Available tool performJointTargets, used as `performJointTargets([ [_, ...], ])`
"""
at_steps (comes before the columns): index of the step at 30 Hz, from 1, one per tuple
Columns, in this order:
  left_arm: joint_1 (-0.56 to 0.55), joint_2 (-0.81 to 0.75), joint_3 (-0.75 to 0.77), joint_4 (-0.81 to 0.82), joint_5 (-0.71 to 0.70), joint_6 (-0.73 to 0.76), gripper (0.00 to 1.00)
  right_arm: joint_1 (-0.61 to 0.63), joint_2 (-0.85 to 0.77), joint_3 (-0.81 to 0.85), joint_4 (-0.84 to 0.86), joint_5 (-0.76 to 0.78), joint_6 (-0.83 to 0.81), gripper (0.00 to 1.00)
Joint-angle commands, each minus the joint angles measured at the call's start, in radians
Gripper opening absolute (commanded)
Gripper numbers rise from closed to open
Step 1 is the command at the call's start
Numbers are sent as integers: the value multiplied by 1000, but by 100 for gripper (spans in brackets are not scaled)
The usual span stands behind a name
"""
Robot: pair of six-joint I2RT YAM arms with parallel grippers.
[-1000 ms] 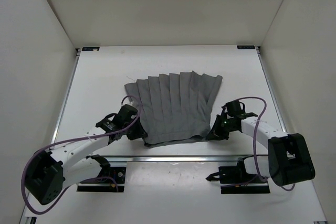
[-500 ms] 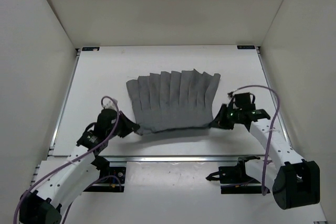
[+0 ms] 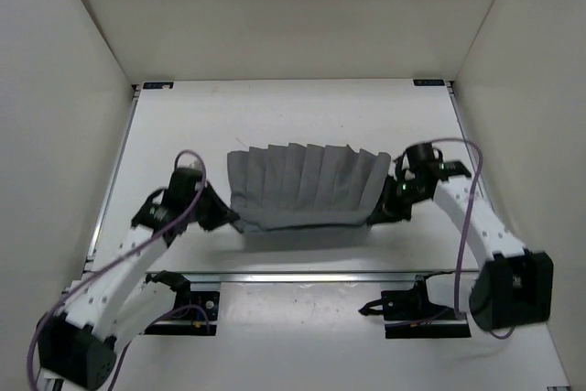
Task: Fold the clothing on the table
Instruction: Fold the skirt
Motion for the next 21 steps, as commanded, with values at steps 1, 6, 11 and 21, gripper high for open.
performJointTargets([
  [1,96,318,247,124,-13,127,1,-73,234,287,39,5,-117,0],
  [6,185,813,660,173,44,225,34,-173,610,674,127,-30,-121,19],
  [11,262,1098,959,253,228,203,62,-209,737,827,142,51,-89,46],
  [21,278,898,566,268,-6,276,71,-236,554,293,455,34,20,57],
])
